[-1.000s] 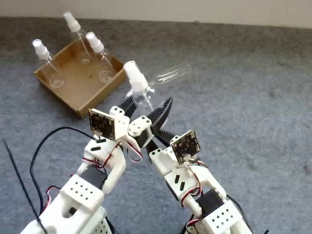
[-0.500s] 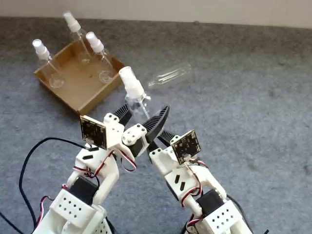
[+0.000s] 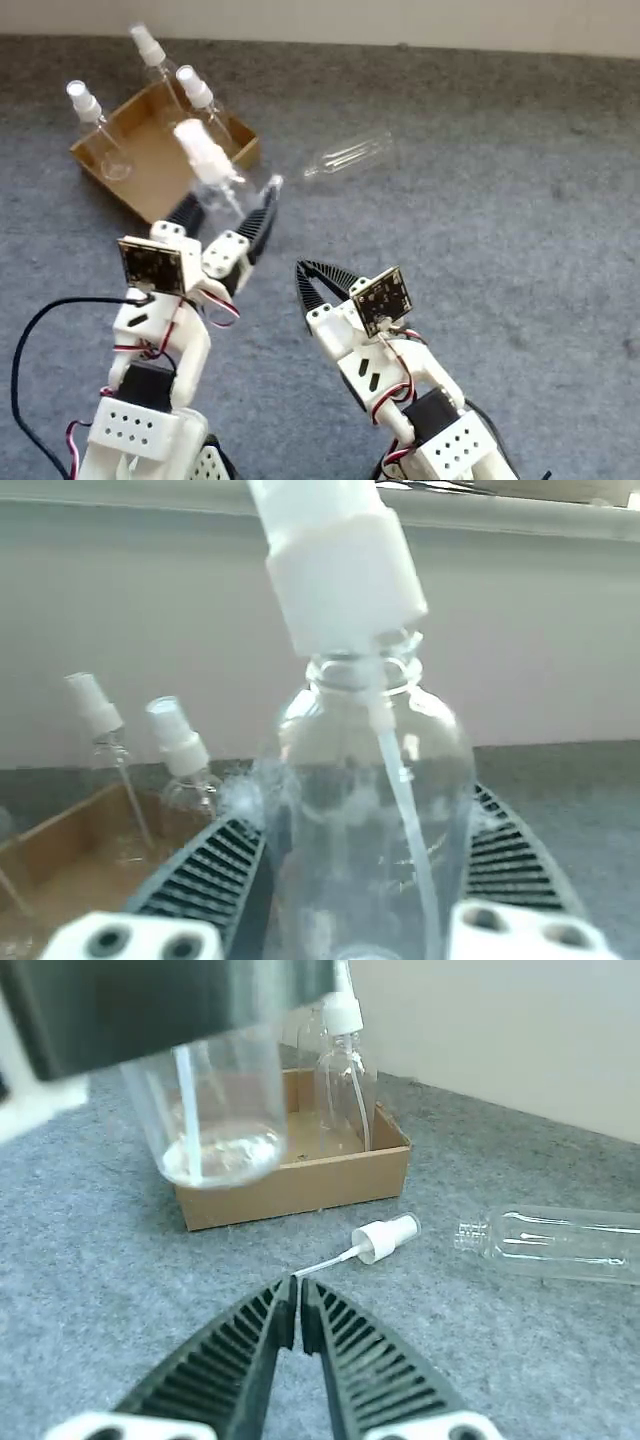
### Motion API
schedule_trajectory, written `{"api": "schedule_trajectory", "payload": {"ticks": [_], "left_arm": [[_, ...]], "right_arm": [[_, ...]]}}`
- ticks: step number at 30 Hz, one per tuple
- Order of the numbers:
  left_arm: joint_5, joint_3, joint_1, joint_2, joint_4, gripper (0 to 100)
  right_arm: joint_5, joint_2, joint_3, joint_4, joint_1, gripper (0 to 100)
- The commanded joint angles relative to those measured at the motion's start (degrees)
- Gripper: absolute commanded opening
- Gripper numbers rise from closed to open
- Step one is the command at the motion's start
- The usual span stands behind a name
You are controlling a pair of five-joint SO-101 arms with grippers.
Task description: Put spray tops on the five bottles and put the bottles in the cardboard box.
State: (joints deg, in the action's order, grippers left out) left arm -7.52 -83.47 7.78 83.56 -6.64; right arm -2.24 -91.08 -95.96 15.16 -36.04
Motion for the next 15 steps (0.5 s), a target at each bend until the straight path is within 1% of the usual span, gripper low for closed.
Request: {"api": "schedule_trajectory", "payload": {"ticks": [1, 4, 6, 8, 11, 15], "left_arm": [[2.81, 1.45, -6.29, 1.10, 0.26, 16], [2.81, 4.26, -9.36, 0.92, 0.09, 16], [2.81, 6.29, -9.98, 0.84, -0.09, 16], [2.90, 8.92, -10.15, -0.31, -2.29, 16], [2.90, 15.69, -10.33, -6.90, -8.00, 15], [2.99, 22.73, -12.09, -16.92, -8.79, 16]], "right_arm": [[0.26, -0.22, -10.15, -1.01, 0.04, 0.8], [0.26, -0.22, -10.15, -1.01, 0.04, 0.8], [0.26, -0.22, -10.15, -0.92, 0.04, 0.8], [0.26, -0.22, -10.15, -0.84, 0.04, 0.8], [0.26, -0.57, -10.15, 1.36, 0.04, 0.8], [0.26, -0.57, -10.15, 1.54, 0.04, 0.8]]}}
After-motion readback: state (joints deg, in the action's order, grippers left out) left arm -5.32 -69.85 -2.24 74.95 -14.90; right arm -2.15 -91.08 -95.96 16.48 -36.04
